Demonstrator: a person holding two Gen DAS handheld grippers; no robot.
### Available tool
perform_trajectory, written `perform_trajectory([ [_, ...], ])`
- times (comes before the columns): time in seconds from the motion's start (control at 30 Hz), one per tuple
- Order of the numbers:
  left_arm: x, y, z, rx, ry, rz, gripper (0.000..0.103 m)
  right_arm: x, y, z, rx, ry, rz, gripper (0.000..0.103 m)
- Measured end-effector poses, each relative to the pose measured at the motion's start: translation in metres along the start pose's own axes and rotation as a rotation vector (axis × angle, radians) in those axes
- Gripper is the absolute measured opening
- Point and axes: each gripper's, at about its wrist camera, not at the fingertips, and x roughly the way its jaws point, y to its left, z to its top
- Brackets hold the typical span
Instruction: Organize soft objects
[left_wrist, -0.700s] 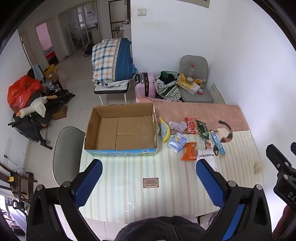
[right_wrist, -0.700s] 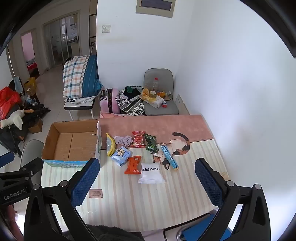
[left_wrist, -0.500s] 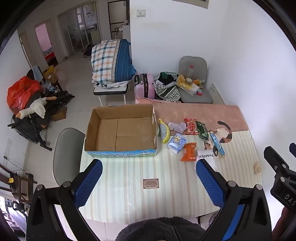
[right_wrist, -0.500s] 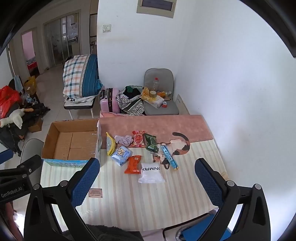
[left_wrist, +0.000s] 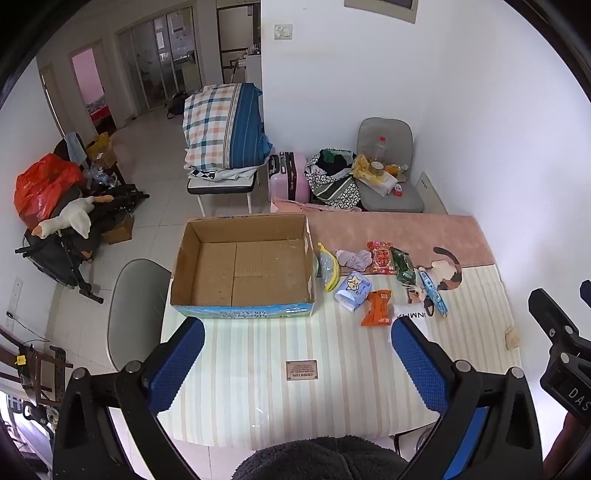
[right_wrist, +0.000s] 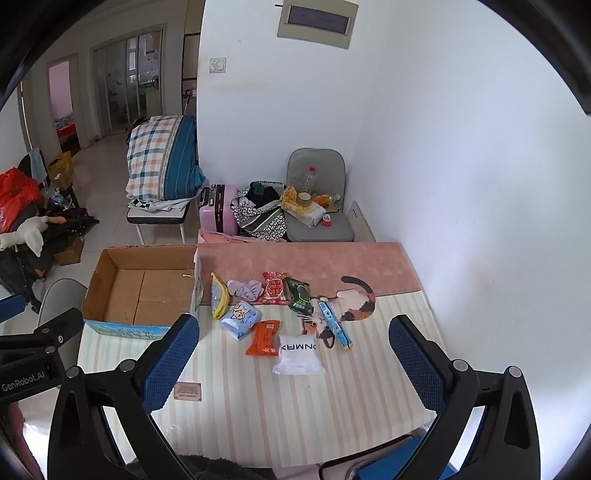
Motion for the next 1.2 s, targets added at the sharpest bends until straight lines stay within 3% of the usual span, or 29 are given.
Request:
perform_trajectory([
  [1.2, -0.0082, 0.0010, 0.0033, -0.005, -0.025, -0.001, 0.103, -0.0064, 0.0030, 0.0049, 0.001, -0.024, 0.006, 0.103],
])
